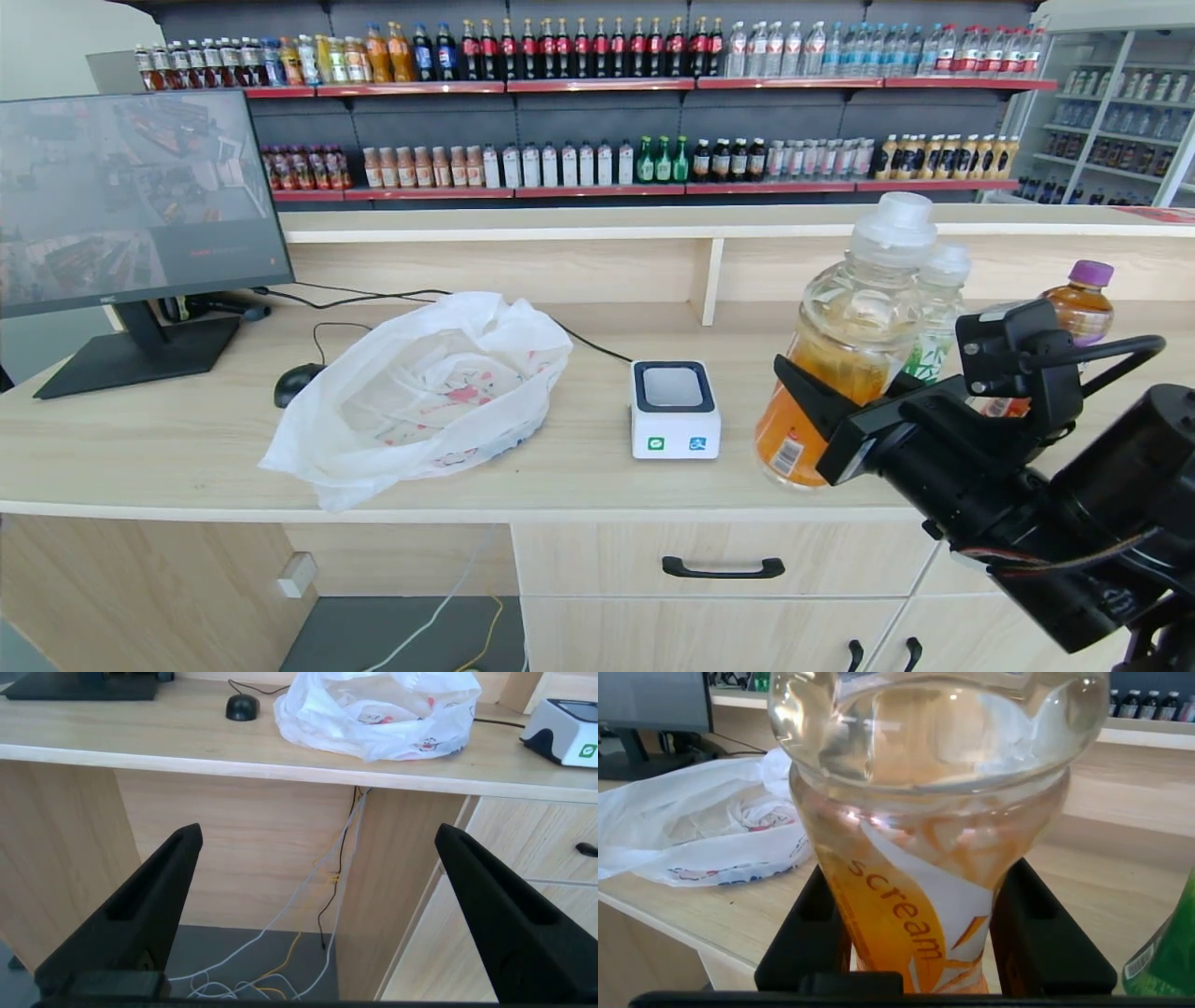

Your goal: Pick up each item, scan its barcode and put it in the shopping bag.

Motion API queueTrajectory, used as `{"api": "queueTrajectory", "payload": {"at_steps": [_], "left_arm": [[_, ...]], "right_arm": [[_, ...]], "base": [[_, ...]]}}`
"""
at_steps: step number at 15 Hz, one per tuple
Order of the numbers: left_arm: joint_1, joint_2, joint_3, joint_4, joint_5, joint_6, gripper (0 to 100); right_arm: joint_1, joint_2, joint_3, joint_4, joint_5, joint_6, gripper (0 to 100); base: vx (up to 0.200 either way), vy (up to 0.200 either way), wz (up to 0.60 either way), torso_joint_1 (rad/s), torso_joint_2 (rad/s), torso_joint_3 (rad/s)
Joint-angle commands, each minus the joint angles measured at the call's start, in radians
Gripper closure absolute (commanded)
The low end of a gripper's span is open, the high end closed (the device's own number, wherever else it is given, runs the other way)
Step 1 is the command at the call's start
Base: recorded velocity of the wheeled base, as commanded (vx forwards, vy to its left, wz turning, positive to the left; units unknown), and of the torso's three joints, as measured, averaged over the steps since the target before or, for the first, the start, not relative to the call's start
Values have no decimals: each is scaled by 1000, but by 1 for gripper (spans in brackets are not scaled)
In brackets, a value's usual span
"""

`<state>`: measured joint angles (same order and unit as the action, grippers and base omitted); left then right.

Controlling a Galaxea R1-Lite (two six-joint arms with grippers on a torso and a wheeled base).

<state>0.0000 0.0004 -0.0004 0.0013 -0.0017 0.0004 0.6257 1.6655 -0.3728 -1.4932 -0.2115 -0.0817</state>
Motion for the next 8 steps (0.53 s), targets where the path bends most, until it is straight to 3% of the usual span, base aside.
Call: {"api": "queueTrajectory", "payload": {"at_steps": [1,8], "left_arm": [[2,0,-1,0,0,0,0],[2,0,-1,0,0,0,0]], "right_arm": [[0,2,2,1,0,-1,100],[3,-67,74,-12,3,-4,100]], "base": [[0,200,0,2,-2,2],[0,200,0,5,1,2]]}}
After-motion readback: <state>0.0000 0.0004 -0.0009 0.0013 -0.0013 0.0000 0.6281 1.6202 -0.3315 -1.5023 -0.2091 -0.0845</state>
